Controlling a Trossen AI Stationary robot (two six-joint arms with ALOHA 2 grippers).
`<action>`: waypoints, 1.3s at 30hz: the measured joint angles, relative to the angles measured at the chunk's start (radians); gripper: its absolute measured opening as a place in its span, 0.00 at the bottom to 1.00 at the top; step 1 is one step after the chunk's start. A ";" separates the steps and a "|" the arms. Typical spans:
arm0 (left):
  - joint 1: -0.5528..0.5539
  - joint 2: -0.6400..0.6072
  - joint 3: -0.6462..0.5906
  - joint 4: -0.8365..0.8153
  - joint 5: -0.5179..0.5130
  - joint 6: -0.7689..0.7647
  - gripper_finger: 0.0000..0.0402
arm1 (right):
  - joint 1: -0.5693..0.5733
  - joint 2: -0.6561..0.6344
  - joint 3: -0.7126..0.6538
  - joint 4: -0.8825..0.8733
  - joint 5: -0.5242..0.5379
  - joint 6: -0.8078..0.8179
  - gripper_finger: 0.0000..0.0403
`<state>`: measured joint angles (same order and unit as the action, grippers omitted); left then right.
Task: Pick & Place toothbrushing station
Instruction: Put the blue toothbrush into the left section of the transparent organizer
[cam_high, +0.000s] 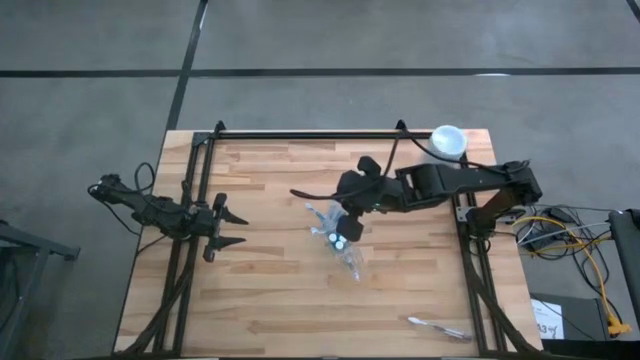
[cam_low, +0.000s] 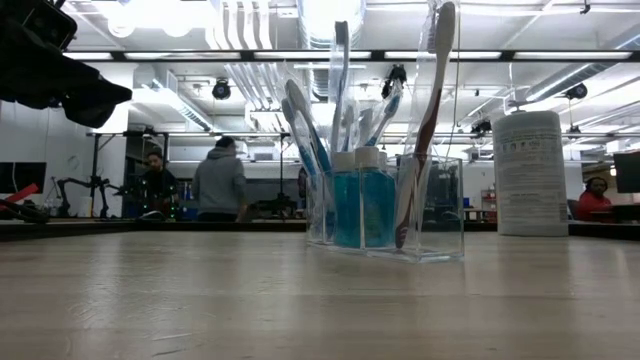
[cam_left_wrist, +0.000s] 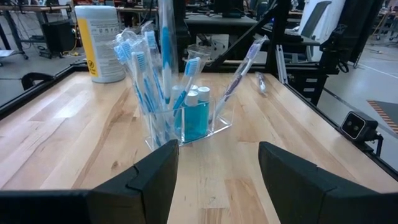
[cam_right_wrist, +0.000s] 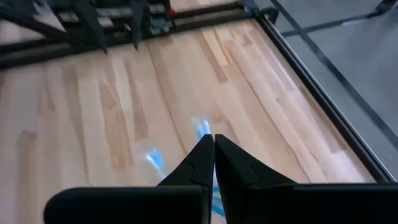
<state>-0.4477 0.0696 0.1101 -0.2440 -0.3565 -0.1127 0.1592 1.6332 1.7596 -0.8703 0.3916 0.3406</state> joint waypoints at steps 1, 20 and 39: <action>0.000 0.000 0.000 0.000 0.000 0.000 0.57 | -0.001 0.005 0.000 -0.011 0.000 0.000 0.02; 0.000 0.000 0.000 -0.003 0.000 0.000 0.57 | -0.026 0.063 -0.014 -0.084 -0.012 0.053 0.02; 0.000 0.000 0.000 -0.004 0.000 0.000 0.57 | -0.057 0.081 -0.121 0.025 -0.161 0.069 0.02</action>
<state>-0.4480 0.0700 0.1101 -0.2481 -0.3565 -0.1131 0.1024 1.7144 1.6389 -0.8452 0.2302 0.4091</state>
